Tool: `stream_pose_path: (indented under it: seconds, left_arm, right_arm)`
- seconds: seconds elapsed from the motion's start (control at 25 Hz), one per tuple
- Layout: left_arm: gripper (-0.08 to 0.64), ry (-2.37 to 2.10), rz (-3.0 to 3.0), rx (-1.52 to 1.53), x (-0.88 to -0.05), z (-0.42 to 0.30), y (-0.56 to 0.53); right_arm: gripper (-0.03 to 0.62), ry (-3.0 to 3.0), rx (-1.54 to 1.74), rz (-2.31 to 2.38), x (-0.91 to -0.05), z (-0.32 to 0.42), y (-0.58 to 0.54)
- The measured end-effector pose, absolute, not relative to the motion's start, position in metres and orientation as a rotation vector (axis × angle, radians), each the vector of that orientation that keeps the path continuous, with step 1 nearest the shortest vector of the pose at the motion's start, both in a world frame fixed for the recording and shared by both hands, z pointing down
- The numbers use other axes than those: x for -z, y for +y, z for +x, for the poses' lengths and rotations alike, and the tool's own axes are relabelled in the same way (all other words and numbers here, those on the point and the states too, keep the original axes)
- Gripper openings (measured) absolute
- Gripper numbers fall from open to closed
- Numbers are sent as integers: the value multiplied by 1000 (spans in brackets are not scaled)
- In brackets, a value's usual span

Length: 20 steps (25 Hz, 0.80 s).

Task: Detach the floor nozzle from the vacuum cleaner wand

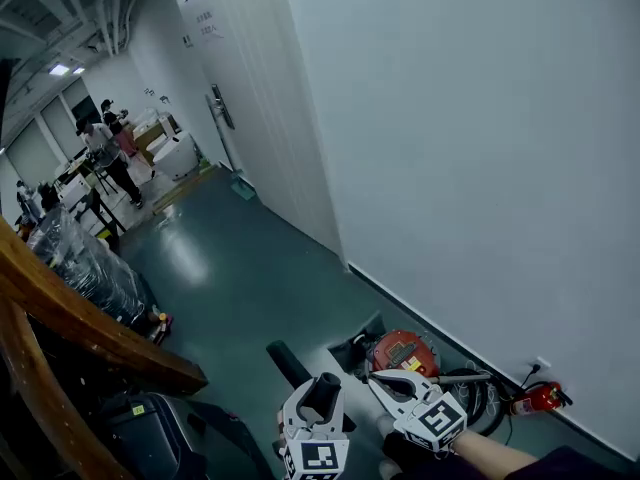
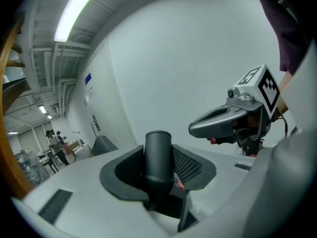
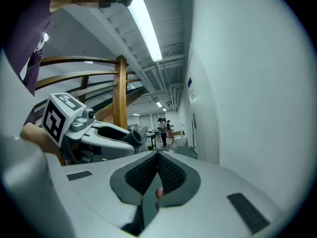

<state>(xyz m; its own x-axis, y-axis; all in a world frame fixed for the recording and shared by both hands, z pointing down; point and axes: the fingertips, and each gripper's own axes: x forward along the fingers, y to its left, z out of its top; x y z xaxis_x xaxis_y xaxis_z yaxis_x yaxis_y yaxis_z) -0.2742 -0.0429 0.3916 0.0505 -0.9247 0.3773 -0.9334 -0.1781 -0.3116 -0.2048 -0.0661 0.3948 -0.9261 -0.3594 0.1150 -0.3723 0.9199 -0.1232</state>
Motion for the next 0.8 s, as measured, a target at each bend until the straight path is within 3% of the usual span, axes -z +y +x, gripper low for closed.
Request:
stream_pose_path:
  seconds: [0.36,0.8]
  left_arm:
    - [179,-2167,2281,-484,-331,-270,-17]
    - [179,-2154,2336,-399,-319,-254,-7]
  right_arm:
    - [17,-3099,-163,627,-334,-197,-56]
    - [17,-3106,-96,666,-312,-185,-43]
